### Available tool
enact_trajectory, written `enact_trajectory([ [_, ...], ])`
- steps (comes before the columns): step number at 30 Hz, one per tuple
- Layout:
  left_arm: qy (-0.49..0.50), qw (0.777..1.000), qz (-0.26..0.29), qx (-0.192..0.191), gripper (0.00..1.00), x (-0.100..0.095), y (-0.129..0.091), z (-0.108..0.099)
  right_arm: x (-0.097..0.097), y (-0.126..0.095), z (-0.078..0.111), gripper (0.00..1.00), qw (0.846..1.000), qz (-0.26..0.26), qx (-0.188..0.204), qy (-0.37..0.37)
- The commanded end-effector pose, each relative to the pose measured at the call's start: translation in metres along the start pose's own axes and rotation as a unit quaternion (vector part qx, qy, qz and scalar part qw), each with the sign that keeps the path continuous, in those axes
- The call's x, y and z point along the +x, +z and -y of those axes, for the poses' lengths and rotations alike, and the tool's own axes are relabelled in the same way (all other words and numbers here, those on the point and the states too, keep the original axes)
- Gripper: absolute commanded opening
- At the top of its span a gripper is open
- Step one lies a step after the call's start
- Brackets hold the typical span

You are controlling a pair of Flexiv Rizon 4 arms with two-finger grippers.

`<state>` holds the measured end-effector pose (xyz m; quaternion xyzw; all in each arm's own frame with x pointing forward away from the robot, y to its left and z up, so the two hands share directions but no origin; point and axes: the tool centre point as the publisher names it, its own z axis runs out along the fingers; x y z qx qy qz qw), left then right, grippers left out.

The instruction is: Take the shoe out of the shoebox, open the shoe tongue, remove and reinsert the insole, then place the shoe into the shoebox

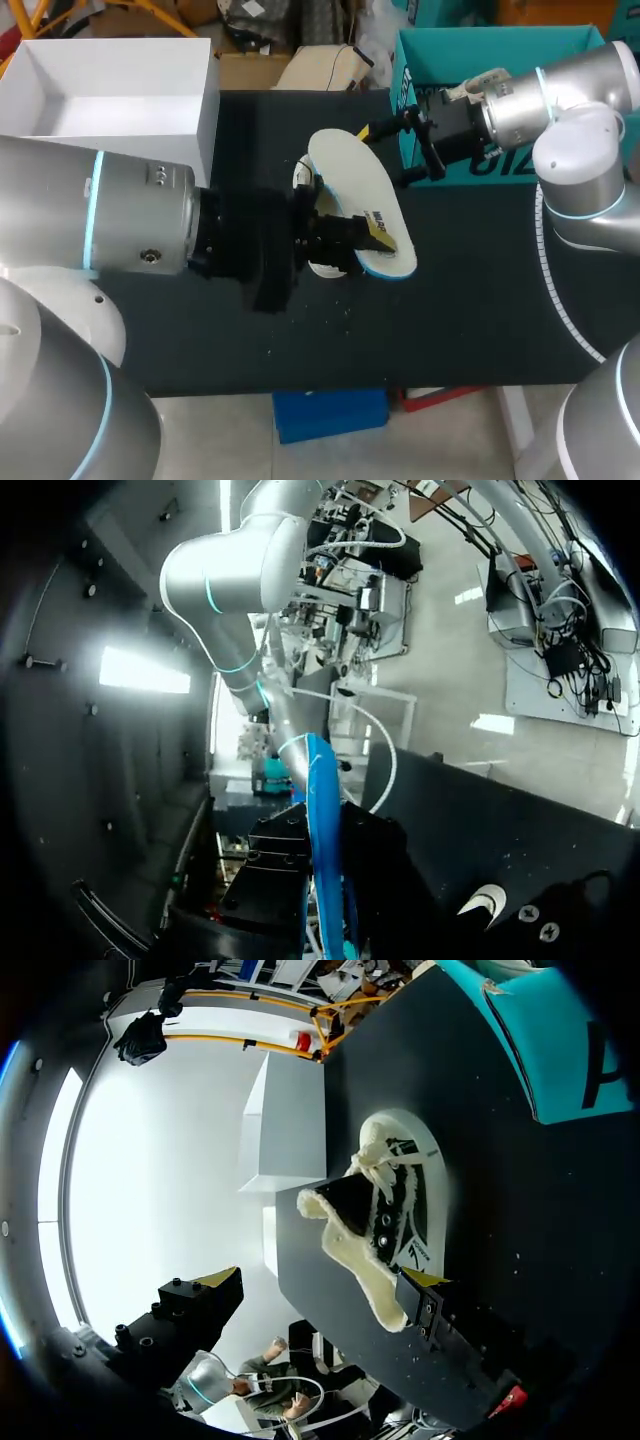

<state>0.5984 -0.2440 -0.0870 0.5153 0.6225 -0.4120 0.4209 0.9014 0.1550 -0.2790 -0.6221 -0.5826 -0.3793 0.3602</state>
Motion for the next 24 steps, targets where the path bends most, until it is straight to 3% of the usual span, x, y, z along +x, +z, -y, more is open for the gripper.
enact_trajectory([
  [1,0.016,0.999,0.048,-0.01,0.0,0.037,0.006,0.001,0.0,0.001,0.0,1.0,1.0,0.0,-0.001,0.0],
  [7,0.037,0.995,0.086,-0.022,0.0,0.055,0.001,-0.018,0.0,0.001,0.0,1.0,1.0,0.0,-0.001,0.0],
  [13,0.06,0.993,0.1,-0.011,0.0,0.067,-0.003,-0.042,0.0,0.001,0.0,1.0,1.0,0.0,-0.001,0.0],
  [19,0.099,0.988,0.122,-0.006,0.0,0.095,-0.003,-0.065,0.0,0.001,0.0,1.0,1.0,0.0,-0.001,0.0],
  [24,0.133,0.985,0.108,-0.02,0.0,0.119,0.0,-0.083,0.0,0.001,0.0,1.0,1.0,0.0,-0.001,0.0],
])
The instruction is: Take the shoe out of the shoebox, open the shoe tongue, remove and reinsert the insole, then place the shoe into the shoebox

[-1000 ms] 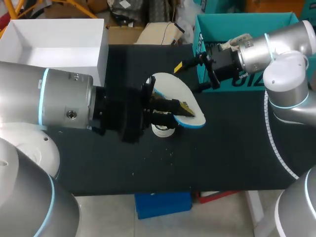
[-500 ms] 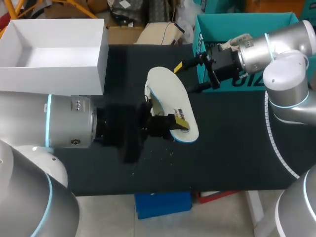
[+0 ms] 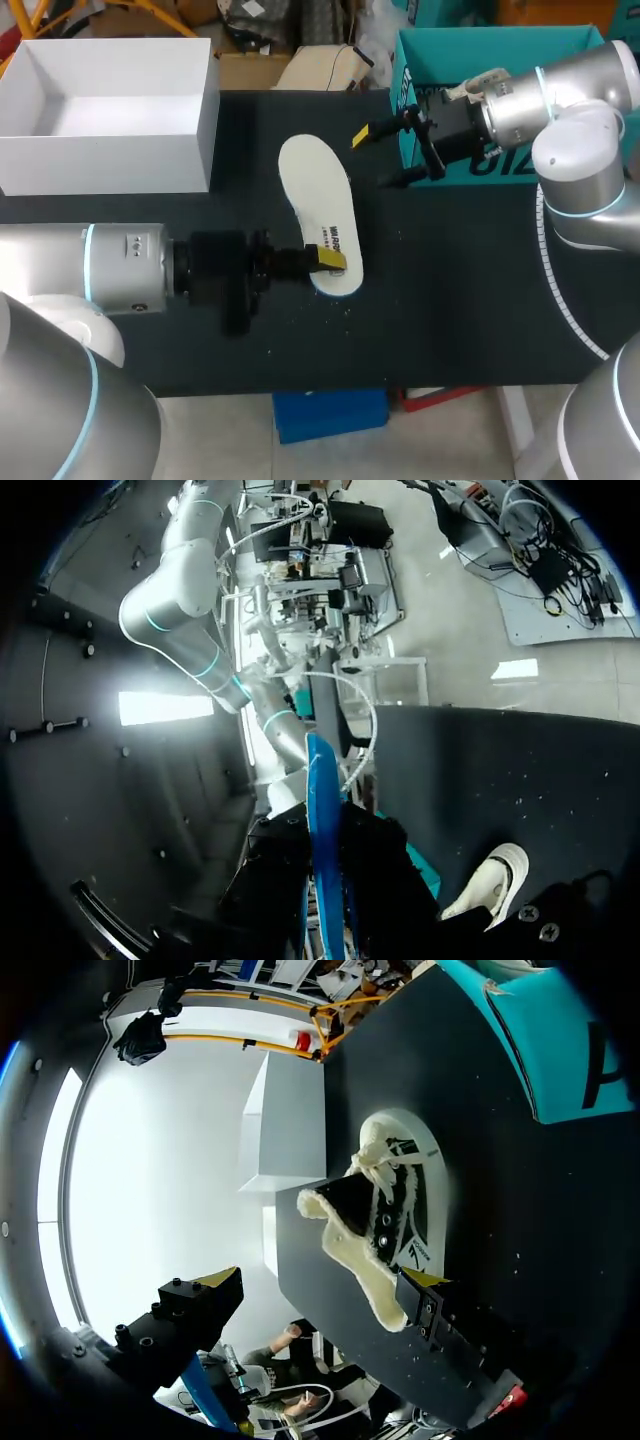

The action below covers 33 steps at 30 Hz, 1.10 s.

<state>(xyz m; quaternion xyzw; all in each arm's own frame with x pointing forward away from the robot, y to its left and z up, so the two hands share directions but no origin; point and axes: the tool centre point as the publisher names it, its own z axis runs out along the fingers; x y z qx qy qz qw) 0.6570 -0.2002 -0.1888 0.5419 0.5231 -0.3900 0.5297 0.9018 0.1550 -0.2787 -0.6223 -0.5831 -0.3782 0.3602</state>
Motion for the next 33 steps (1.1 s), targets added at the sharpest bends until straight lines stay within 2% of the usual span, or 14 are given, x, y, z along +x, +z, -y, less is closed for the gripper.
enact_trajectory([
  [1,0.019,1.0,0.011,-0.004,0.0,0.022,0.002,-0.008,-0.001,0.001,0.001,1.0,1.0,-0.001,-0.002,0.0],
  [2,0.021,1.0,0.01,0.01,0.0,0.026,0.004,-0.008,-0.001,0.001,0.001,1.0,1.0,-0.001,-0.002,0.0],
  [21,0.016,1.0,0.002,0.003,0.0,0.028,0.004,-0.008,-0.001,0.001,0.001,1.0,1.0,-0.001,-0.002,0.0],
  [25,0.047,0.998,0.036,-0.004,0.0,0.028,0.005,-0.002,-0.001,0.001,0.001,1.0,1.0,-0.001,-0.002,0.0],
  [27,0.053,0.996,0.071,-0.006,0.0,0.03,0.002,-0.002,-0.001,0.001,0.001,1.0,1.0,-0.001,-0.002,0.0],
  [33,0.077,0.993,0.085,-0.007,0.0,0.04,0.0,-0.011,-0.001,0.001,0.001,1.0,1.0,-0.001,-0.002,0.0],
])
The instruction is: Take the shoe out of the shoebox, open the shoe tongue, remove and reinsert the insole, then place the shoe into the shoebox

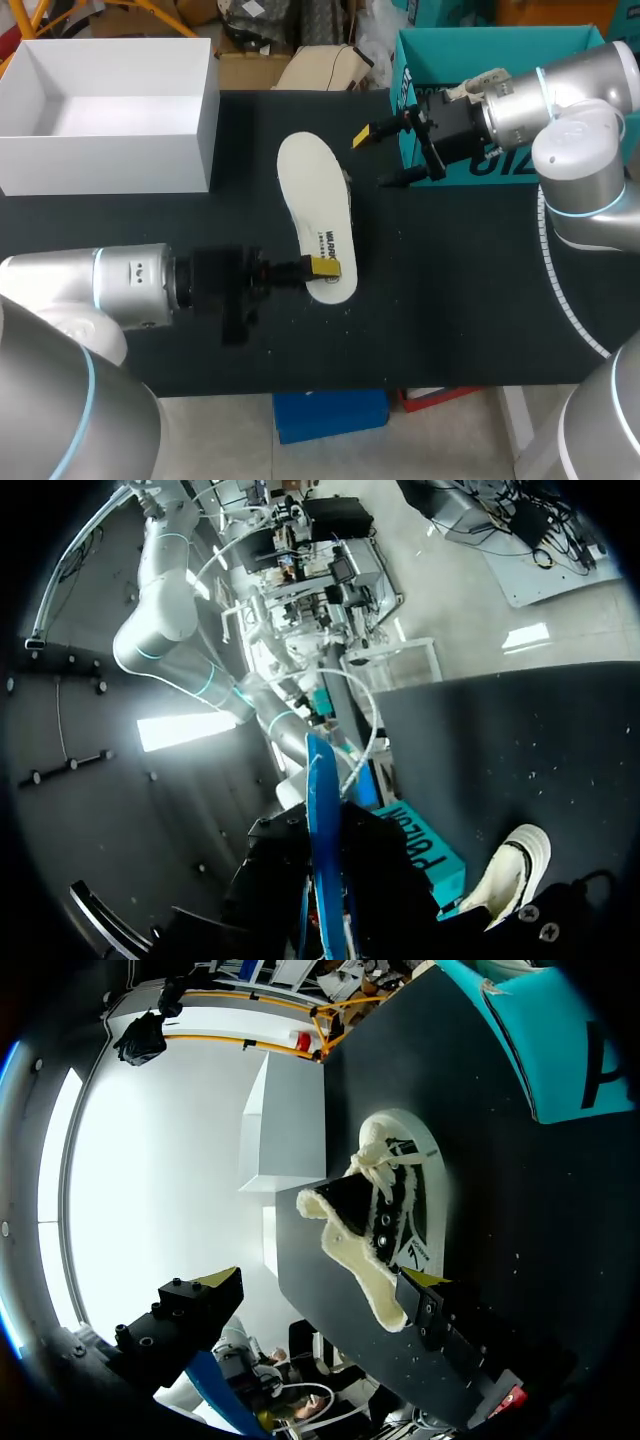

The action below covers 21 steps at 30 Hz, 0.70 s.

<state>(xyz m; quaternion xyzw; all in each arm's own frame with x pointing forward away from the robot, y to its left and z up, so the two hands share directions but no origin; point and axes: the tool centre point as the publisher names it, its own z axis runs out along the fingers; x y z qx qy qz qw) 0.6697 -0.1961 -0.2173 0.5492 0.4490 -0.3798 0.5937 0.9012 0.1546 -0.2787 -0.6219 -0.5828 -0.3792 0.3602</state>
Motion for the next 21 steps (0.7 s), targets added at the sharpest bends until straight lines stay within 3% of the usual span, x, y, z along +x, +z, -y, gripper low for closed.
enact_trajectory([
  [1,0.003,1.0,0.021,-0.002,0.0,0.013,-0.004,-0.004,0.0,0.002,0.0,1.0,1.0,0.0,-0.001,0.0],
  [13,-0.046,0.998,0.037,0.021,0.0,0.05,-0.014,-0.034,0.0,0.002,0.0,1.0,1.0,0.0,-0.001,0.0],
  [21,-0.076,0.996,0.047,0.016,0.0,0.076,-0.019,-0.054,0.0,0.002,0.0,1.0,1.0,0.0,-0.001,0.0],
])
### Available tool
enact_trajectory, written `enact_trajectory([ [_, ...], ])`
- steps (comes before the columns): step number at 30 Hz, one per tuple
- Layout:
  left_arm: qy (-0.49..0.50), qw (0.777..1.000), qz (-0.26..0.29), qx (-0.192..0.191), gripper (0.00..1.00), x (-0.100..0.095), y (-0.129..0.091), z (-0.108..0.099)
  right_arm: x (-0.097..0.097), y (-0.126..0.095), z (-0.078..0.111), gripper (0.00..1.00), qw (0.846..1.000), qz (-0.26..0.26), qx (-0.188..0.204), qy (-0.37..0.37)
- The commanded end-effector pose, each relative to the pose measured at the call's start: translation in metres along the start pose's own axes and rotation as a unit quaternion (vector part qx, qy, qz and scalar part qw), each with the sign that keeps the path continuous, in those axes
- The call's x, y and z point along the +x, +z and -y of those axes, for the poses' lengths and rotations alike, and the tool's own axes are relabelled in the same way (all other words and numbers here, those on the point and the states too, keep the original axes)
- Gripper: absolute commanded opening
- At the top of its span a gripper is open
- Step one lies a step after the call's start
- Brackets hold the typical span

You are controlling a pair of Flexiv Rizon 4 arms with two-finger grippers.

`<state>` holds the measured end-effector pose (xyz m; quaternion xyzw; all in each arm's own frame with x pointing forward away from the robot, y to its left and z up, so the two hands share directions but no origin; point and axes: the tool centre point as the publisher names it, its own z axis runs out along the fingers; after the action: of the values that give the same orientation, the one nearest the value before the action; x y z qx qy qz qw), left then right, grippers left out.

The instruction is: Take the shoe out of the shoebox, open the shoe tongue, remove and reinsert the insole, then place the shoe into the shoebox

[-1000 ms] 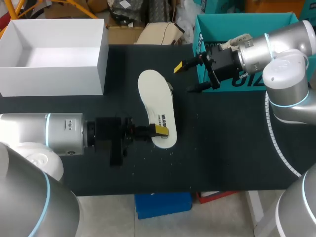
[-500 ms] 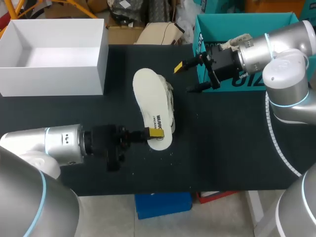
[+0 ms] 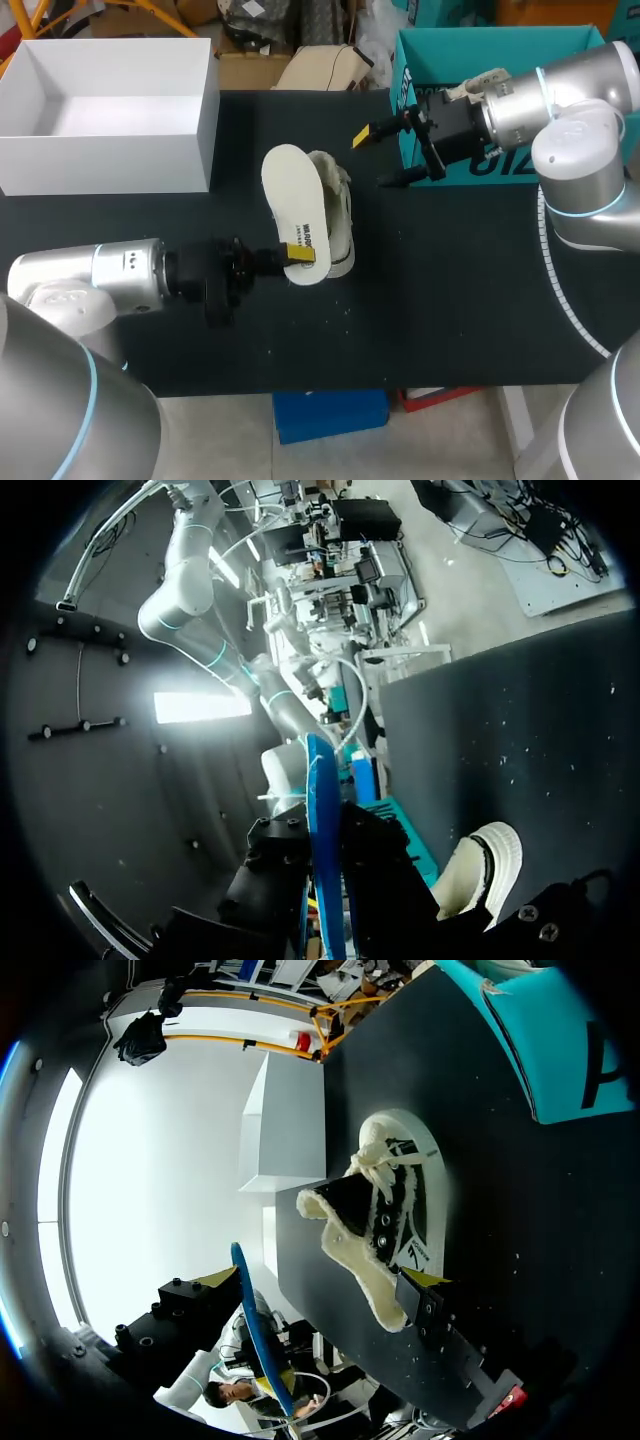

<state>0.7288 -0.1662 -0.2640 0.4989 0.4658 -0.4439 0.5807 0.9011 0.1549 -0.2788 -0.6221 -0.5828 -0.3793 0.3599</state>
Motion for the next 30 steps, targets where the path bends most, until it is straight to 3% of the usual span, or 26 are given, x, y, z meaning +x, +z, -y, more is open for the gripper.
enact_trajectory([
  [1,-0.002,1.0,0.005,0.019,0.0,0.012,0.003,-0.014,0.0,0.001,0.0,1.0,1.0,0.0,-0.001,0.0],
  [18,-0.006,0.998,-0.037,0.047,0.0,0.037,0.021,-0.069,0.0,0.001,0.0,1.0,1.0,0.0,-0.001,0.0],
  [24,-0.005,0.998,-0.04,0.055,0.0,0.041,0.032,-0.077,0.0,0.001,0.0,1.0,1.0,0.0,-0.001,0.0],
  [30,-0.001,0.997,-0.04,0.068,0.0,0.043,0.037,-0.072,0.0,0.001,0.0,1.0,1.0,0.0,-0.001,0.0],
])
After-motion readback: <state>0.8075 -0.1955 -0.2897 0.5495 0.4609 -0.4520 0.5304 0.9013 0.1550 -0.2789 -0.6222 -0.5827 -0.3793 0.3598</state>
